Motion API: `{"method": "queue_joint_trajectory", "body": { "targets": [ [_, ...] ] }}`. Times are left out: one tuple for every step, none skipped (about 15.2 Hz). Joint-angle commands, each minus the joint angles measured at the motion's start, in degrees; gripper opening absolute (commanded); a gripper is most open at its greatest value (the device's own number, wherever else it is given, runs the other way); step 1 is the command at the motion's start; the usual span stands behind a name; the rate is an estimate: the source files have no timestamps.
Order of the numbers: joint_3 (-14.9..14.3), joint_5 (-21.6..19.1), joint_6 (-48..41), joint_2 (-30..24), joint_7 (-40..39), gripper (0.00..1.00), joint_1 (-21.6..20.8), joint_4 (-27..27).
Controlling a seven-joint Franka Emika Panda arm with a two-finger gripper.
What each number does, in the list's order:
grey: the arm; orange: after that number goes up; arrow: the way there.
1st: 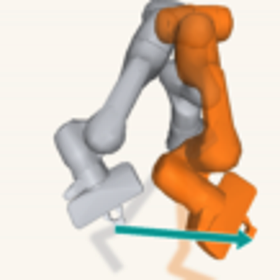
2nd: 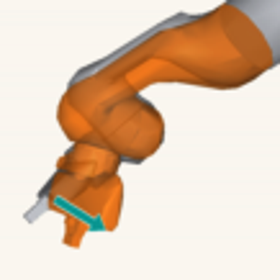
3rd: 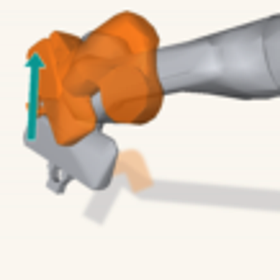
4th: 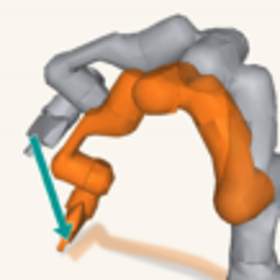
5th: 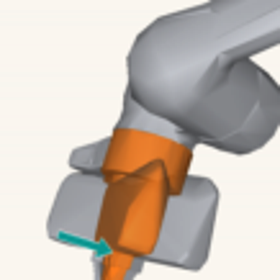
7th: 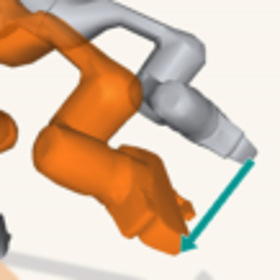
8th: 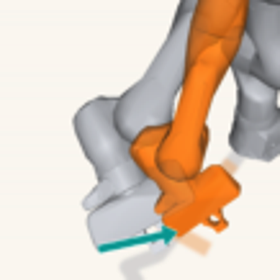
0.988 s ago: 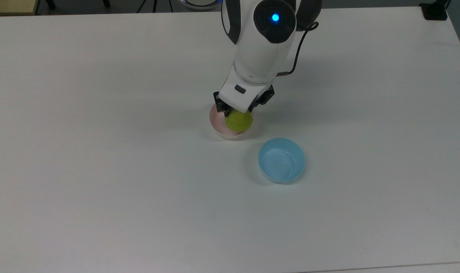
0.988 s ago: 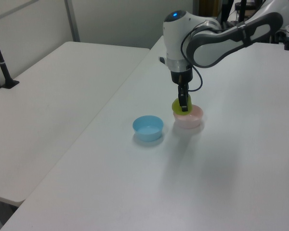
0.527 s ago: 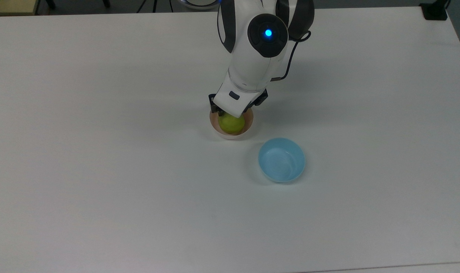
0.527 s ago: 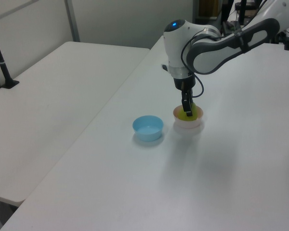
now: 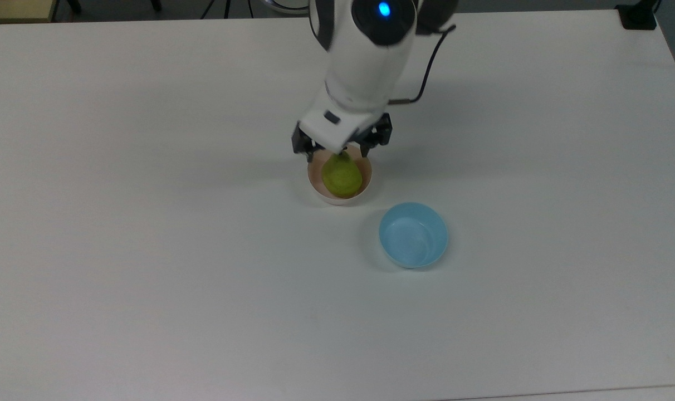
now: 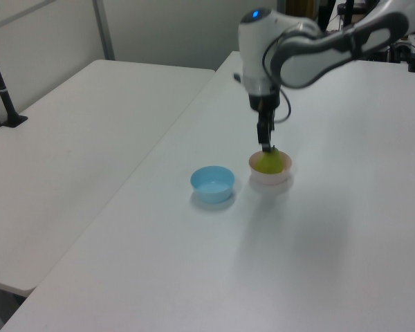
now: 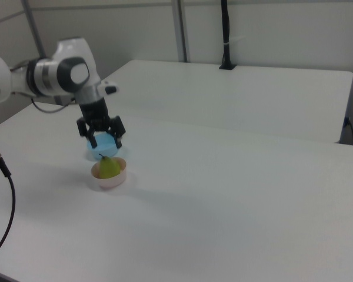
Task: Place the pear in the bowl
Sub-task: 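Open the gripper to release the pear into the pink bowl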
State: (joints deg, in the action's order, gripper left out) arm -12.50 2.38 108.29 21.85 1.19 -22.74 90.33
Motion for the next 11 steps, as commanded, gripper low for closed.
{"method": "queue_joint_trajectory", "body": {
  "targets": [
    [0.5,0.3,-5.2,-10.0,1.5,1.0,5.6,1.9],
    [0.7,0.1,-6.3,-11.8,1.4,1.0,7.3,1.9],
    [0.8,0.0,-7.7,-13.7,1.1,1.0,8.8,2.0],
    [1.2,0.0,-9.0,-15.1,0.7,1.0,10.3,2.0],
    [1.8,0.0,-10.2,-16.3,0.6,1.0,12.2,2.0],
    [2.8,0.0,-11.0,-17.4,0.4,1.0,14.1,2.3],
    [4.1,0.0,-11.5,-18.0,0.4,1.0,16.0,2.4],
    [5.1,0.0,-11.8,-18.2,0.5,1.0,17.4,2.4],
    [5.5,0.0,-12.1,-18.6,0.5,1.0,18.2,2.4],
    [5.4,0.0,-12.5,-18.7,0.5,1.0,18.3,2.3],
    [5.4,0.0,-12.7,-18.7,0.5,1.0,18.3,2.2]
  ]
}}
